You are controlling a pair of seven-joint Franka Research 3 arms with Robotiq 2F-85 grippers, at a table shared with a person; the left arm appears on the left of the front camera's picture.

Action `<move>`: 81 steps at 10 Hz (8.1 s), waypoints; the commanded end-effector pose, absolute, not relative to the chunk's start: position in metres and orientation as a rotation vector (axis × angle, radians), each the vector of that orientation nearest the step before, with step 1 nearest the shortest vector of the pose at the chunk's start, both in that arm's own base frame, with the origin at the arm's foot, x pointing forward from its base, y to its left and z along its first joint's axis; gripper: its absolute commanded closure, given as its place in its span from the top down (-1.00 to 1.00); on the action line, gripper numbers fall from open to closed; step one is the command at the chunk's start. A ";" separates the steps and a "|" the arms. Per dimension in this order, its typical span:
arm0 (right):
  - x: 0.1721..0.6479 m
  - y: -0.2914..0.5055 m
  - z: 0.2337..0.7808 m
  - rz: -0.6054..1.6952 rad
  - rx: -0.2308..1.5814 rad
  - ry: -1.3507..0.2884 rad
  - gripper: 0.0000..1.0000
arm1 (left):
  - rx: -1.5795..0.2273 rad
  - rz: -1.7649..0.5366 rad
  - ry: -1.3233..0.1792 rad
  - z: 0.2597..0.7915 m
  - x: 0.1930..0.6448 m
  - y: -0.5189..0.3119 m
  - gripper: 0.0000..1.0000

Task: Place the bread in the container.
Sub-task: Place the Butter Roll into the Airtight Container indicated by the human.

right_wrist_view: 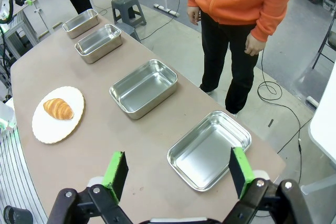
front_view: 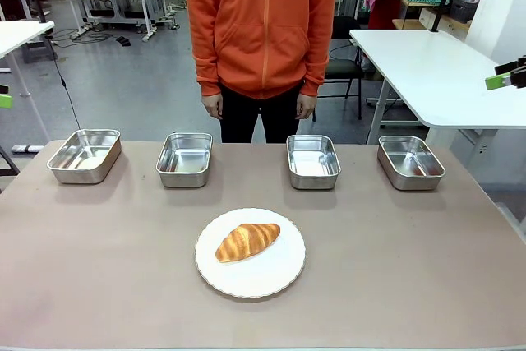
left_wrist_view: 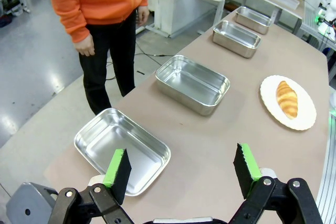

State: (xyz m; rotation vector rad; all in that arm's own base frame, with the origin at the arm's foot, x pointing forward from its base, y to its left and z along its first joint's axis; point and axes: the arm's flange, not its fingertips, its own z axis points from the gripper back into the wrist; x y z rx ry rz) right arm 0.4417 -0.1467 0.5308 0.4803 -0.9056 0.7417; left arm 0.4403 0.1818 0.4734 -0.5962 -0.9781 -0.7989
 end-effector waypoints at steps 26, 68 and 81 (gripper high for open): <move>0.442 -0.146 0.533 0.744 0.485 -0.918 1.00 | -0.600 -0.811 -0.993 0.475 0.438 0.183 1.00; 0.442 -0.146 0.533 0.744 0.485 -0.918 1.00 | -0.600 -0.811 -0.993 0.475 0.438 0.183 1.00; 0.442 -0.146 0.533 0.744 0.485 -0.918 1.00 | -0.600 -0.811 -0.993 0.475 0.438 0.183 1.00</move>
